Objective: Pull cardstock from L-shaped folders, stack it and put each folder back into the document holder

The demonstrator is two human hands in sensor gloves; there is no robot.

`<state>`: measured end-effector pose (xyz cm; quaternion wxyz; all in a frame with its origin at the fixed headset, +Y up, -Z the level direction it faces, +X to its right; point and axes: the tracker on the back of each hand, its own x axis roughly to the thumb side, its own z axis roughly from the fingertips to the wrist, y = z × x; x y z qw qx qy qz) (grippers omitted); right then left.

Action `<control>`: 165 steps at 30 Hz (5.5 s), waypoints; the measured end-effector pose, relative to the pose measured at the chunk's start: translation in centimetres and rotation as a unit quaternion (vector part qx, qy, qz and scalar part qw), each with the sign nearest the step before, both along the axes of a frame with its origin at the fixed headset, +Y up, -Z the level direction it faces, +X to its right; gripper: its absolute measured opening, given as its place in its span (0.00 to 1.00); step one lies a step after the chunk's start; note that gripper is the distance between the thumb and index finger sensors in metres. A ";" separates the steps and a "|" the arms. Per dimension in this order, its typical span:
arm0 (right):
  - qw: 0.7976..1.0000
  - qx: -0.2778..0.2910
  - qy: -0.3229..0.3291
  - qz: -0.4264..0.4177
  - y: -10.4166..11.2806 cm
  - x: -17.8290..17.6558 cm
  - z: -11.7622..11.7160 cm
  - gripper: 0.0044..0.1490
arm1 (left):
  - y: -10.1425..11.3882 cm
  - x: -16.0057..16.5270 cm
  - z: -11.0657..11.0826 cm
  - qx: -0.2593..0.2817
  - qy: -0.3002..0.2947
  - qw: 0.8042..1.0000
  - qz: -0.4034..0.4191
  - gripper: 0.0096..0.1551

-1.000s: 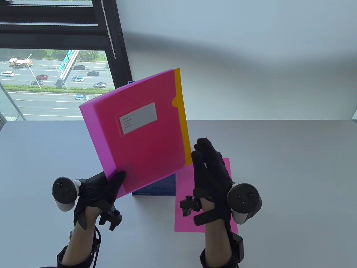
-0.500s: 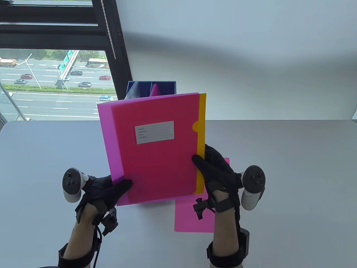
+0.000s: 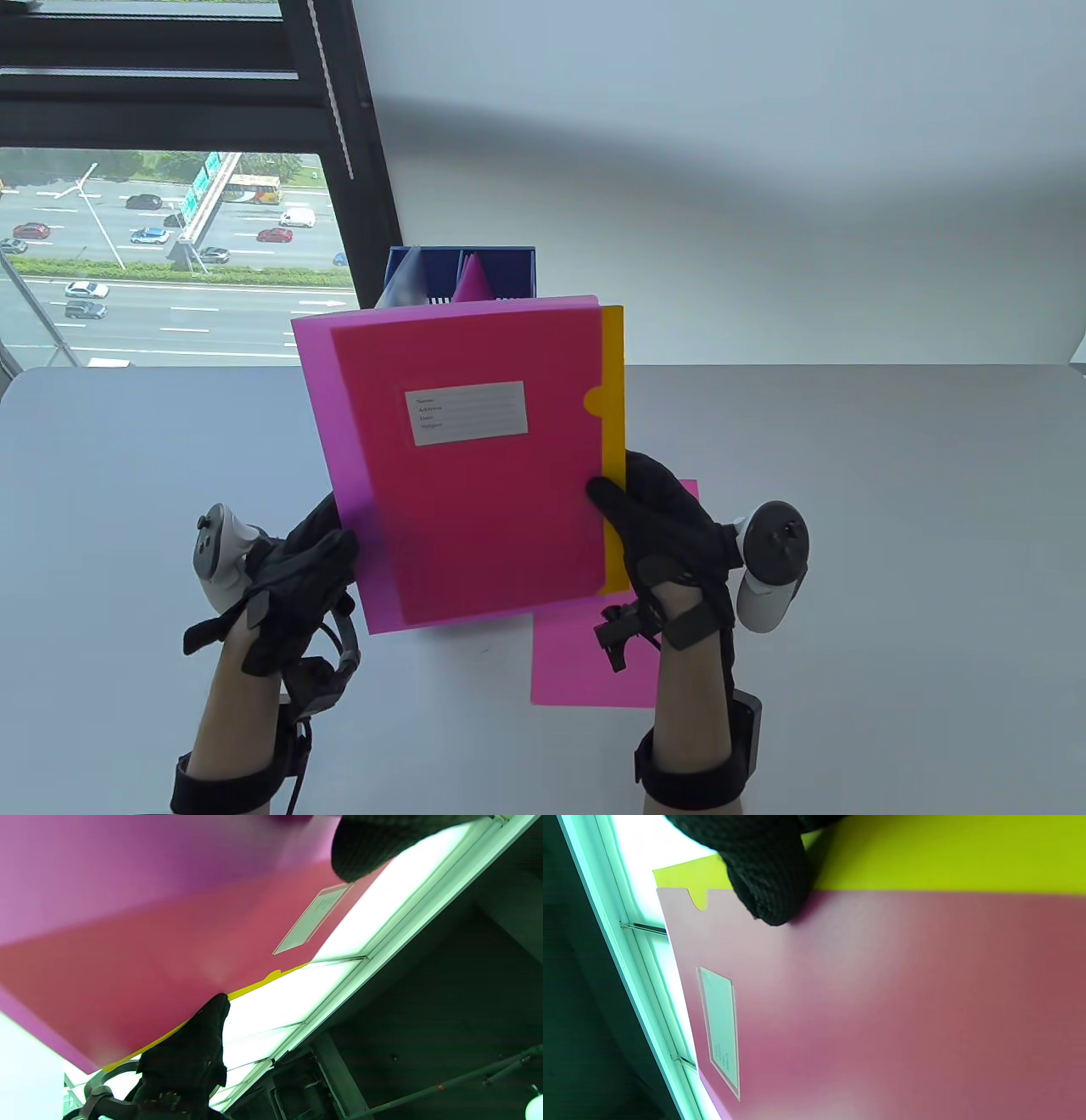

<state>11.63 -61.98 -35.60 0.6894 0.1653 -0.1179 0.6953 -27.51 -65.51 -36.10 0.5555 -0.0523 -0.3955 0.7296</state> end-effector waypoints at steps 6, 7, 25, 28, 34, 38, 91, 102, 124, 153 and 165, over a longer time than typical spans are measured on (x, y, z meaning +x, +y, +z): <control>0.999 -0.006 0.028 0.019 -0.2 -1.3 -0.4 0.24 | -0.3 -0.3 0.1 -0.046 0.041 0.997 0.039 0.42; 0.999 -0.007 0.035 0.021 -0.3 -1.5 -0.4 0.24 | -0.4 -0.4 0.2 -0.058 0.054 0.996 0.038 0.42; 0.968 0.069 -0.172 0.171 0.6 -3.7 1.2 0.33 | -1.2 -0.2 -0.1 -0.090 0.123 0.988 0.004 0.25; 0.953 0.087 -0.207 0.204 0.7 -4.2 1.4 0.32 | -1.3 -0.2 -0.2 -0.089 0.128 0.988 0.001 0.25; 0.978 0.054 -0.125 0.156 0.3 -3.8 0.7 0.24 | -1.4 -0.9 -0.3 -0.087 0.142 0.986 -0.018 0.25; 0.998 0.015 0.025 0.053 -0.4 -3.4 -0.2 0.23 | -1.3 -1.1 -0.4 -0.084 0.126 0.988 -0.009 0.25; 0.985 0.031 -0.050 0.161 1.2 -0.1 0.8 0.24 | -0.3 -3.8 -0.1 -0.042 0.186 0.981 -0.044 0.24; 0.957 0.057 -0.219 0.182 1.2 3.4 2.0 0.31 | -0.2 -5.0 0.0 -0.040 0.199 0.978 -0.051 0.24; 0.899 -0.221 -0.262 0.272 -7.9 9.7 -1.3 0.30 | 0.0 -5.7 0.1 -0.045 0.204 0.977 -0.032 0.24; 0.785 -0.346 -0.237 0.455 -14.0 5.0 -4.1 0.42 | 0.1 -6.0 0.2 -0.051 0.207 0.977 -0.021 0.24; 0.903 -0.083 -0.249 0.340 -2.9 2.0 -1.0 0.29 | 0.2 -5.5 0.2 -0.043 0.198 0.979 -0.029 0.24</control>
